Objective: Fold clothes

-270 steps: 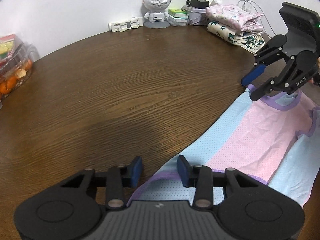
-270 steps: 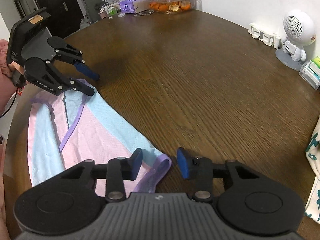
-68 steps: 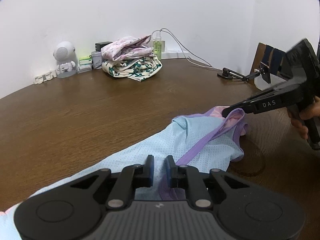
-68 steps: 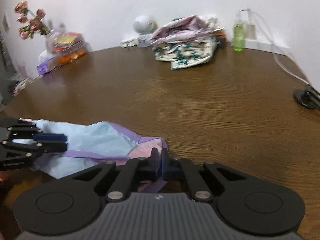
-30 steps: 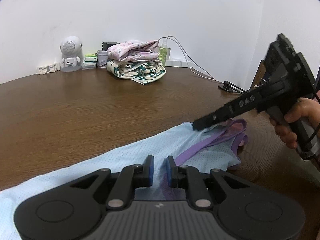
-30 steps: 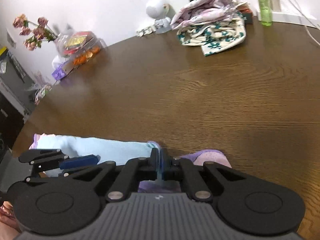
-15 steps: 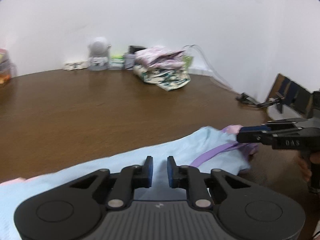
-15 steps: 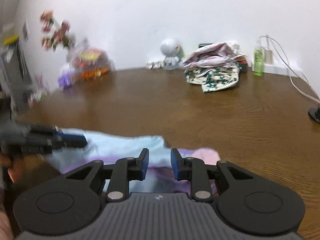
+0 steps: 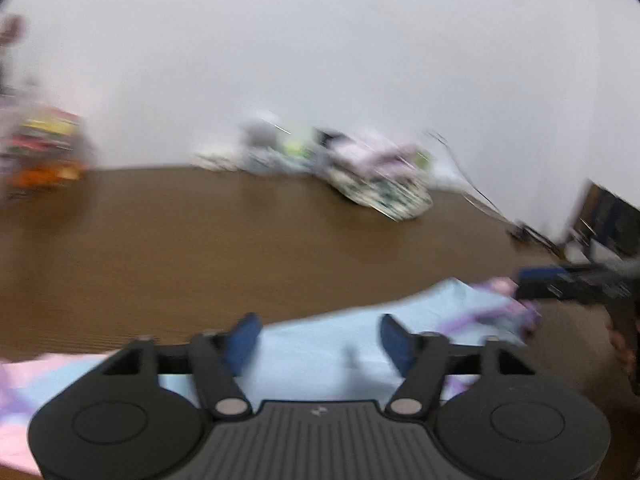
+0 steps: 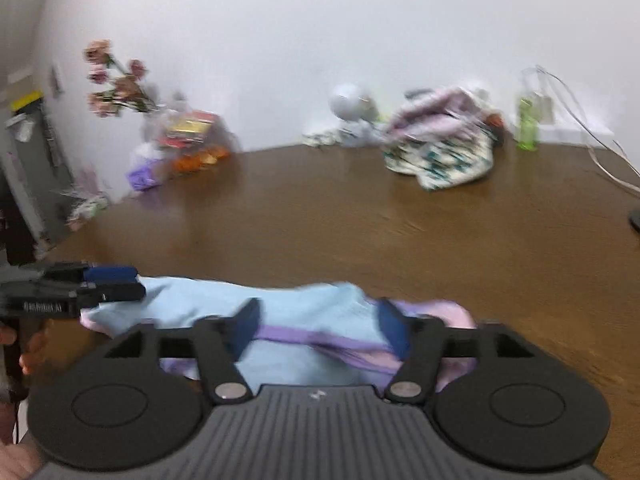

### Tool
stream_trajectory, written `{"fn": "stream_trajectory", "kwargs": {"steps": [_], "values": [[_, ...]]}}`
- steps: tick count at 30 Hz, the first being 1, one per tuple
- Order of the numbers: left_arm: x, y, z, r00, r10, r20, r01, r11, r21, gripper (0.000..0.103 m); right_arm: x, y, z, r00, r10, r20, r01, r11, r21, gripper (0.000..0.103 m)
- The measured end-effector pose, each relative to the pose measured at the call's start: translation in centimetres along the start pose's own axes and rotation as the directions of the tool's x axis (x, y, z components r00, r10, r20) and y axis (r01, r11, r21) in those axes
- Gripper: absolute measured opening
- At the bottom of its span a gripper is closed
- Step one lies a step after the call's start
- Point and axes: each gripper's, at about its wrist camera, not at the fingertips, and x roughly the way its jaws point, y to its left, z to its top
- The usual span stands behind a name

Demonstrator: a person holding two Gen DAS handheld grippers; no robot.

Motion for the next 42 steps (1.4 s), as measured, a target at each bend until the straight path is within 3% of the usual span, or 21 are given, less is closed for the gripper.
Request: {"fn": "stream_trajectory", "kwargs": {"steps": [3,6,8,9,13,16,21,26,38,39,40,41,42], "values": [[-2.4,4.5,-0.2,0.987,0.162,0.017,-0.16,0.983,-0.085,0.082,1.0,2.6,0.4,0.998,0.057,-0.009,-0.058,0.996,-0.074,0.098],[-3.2,9.4,-0.5,0.959,0.282,-0.019,-0.281,0.942,-0.182,0.078,2.6,5.3,0.4,0.993,0.11,-0.041,-0.115,0.984,-0.134,0.101],[-3.5,12.5,-0.7,0.936,0.348,-0.051,-0.349,0.906,-0.237,0.065,4.0,7.1,0.2,0.987,0.142,-0.071,-0.152,0.976,-0.159,0.102],[-3.4,13.8,-0.8,0.933,0.353,-0.071,-0.359,0.897,-0.259,0.062,4.6,8.1,0.0,0.985,0.152,-0.085,-0.164,0.971,-0.172,0.102],[-2.6,18.4,-1.2,0.948,0.283,-0.147,-0.318,0.875,-0.367,0.036,6.4,11.2,-1.1,0.979,0.154,-0.133,-0.181,0.958,-0.223,0.102],[-1.8,19.5,-1.5,0.954,0.25,-0.166,-0.297,0.868,-0.397,0.019,7.5,12.1,-1.6,0.979,0.131,-0.154,-0.166,0.955,-0.245,0.102],[-0.7,20.8,-2.0,0.96,0.214,-0.182,-0.273,0.859,-0.432,0.017,8.1,12.4,-1.9,0.978,0.128,-0.162,-0.165,0.957,-0.237,0.102],[-0.3,21.1,-2.2,0.953,0.236,-0.189,-0.297,0.852,-0.432,0.001,8.7,12.2,-2.3,0.973,0.14,-0.183,-0.179,0.959,-0.221,0.103],[-1.0,21.2,-2.6,0.946,0.287,-0.147,-0.323,0.838,-0.439,0.002,8.5,12.6,-3.2,0.975,0.128,-0.181,-0.173,0.95,-0.26,0.102],[-1.2,21.2,-2.5,0.948,0.286,-0.141,-0.319,0.836,-0.446,0.005,8.4,12.5,-3.2,0.975,0.132,-0.179,-0.176,0.951,-0.254,0.102],[-1.5,21.1,-2.4,0.947,0.292,-0.135,-0.321,0.833,-0.451,0.014,8.4,12.5,-3.1,0.975,0.136,-0.177,-0.178,0.952,-0.249,0.102],[-1.9,20.8,-2.2,0.942,0.31,-0.126,-0.333,0.828,-0.451,0.033,8.2,12.4,-3.0,0.975,0.143,-0.17,-0.182,0.953,-0.244,0.102],[-2.5,20.3,-2.0,0.936,0.333,-0.112,-0.347,0.827,-0.443,0.044,7.8,12.2,-2.9,0.976,0.152,-0.155,-0.187,0.953,-0.239,0.102]]}}
